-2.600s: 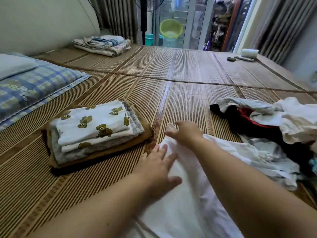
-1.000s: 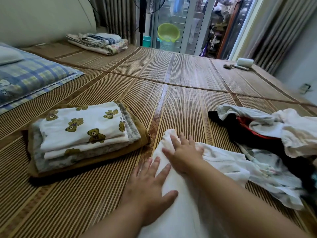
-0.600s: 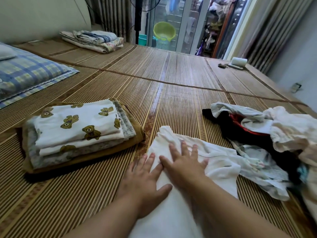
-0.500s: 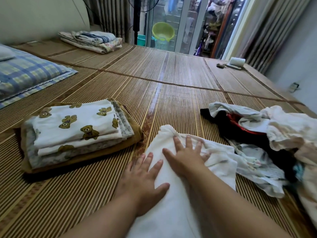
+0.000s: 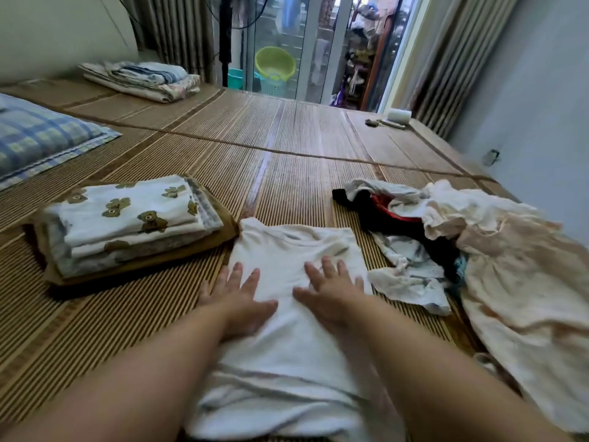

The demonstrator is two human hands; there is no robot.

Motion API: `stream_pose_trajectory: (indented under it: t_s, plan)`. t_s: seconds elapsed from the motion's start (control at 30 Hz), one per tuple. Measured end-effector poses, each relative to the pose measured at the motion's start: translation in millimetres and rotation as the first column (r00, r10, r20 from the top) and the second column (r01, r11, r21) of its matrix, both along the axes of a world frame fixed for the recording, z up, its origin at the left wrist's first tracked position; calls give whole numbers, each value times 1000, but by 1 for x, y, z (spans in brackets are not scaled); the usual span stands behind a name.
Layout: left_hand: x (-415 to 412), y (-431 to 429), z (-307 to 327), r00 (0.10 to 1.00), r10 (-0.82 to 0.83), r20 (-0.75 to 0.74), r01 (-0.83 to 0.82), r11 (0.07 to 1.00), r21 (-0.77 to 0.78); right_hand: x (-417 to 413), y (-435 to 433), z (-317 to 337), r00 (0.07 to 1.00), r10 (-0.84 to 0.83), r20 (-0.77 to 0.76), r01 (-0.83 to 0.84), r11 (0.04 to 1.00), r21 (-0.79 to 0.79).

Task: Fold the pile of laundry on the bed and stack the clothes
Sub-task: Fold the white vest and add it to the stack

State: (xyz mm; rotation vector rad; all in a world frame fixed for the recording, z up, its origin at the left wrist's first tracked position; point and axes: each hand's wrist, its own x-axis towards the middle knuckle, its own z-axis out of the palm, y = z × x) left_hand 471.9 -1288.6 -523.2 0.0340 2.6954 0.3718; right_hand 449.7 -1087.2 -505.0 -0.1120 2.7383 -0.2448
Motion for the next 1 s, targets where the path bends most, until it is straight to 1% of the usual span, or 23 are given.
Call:
stream_pose_trajectory:
  t_s: [0.07, 0.13, 0.2, 0.27, 0.37, 0.43, 0.57, 0.6, 0.67, 0.77, 0.8, 0.87, 0.93, 1.0]
  plan:
    - [9, -7, 10, 997, -54, 61, 50, 997, 65, 2, -3, 10, 997, 54, -46, -55, 998, -14]
    - [28, -17, 22, 987, -149, 54, 145, 987, 72, 30, -7, 19, 982, 97, -161, -114, 989, -95]
    - [52, -29, 30, 976, -216, 42, 210, 972, 106, 70, -2, 20, 968, 127, -218, -164, 974, -159]
    - [75, -42, 37, 974, -222, 32, 215, 964, 159, 107, 9, 15, 967, 172, -188, -209, 957, -200]
    - [107, -56, 48, 984, -174, 30, 164, 966, 200, 155, 29, 10, 982, 176, -70, -187, 954, -233]
    - [124, -59, 52, 990, -140, -8, 139, 972, 192, 177, 40, 9, 989, 124, -79, -138, 968, -209]
    - [150, -57, 54, 990, -39, -137, 53, 993, 103, 200, 47, 15, 986, -11, -164, -15, 987, -160]
    - [155, -55, 52, 988, -3, -156, 20, 994, 104, 203, 47, 16, 983, -20, -183, -7, 989, -145]
    - [161, -49, 48, 980, 79, -181, -52, 988, 147, 207, 45, 17, 968, -62, -241, 23, 986, -164]
    - [165, -44, 46, 935, 142, -324, -83, 979, 188, 209, 46, 17, 949, -112, -296, 65, 984, -164]
    - [165, -45, 46, 908, 158, -389, -78, 974, 214, 209, 48, 18, 947, -121, -297, 80, 986, -148]
    - [166, -49, 49, 866, 167, -472, -27, 957, 289, 210, 53, 19, 948, -150, -279, 111, 982, -151]
    - [170, -56, 54, 863, 116, -492, 77, 932, 355, 210, 57, 22, 946, -181, -268, 135, 974, -182]
    - [173, -62, 57, 887, 76, -455, 120, 914, 387, 210, 60, 25, 940, -240, -242, 170, 945, -279]
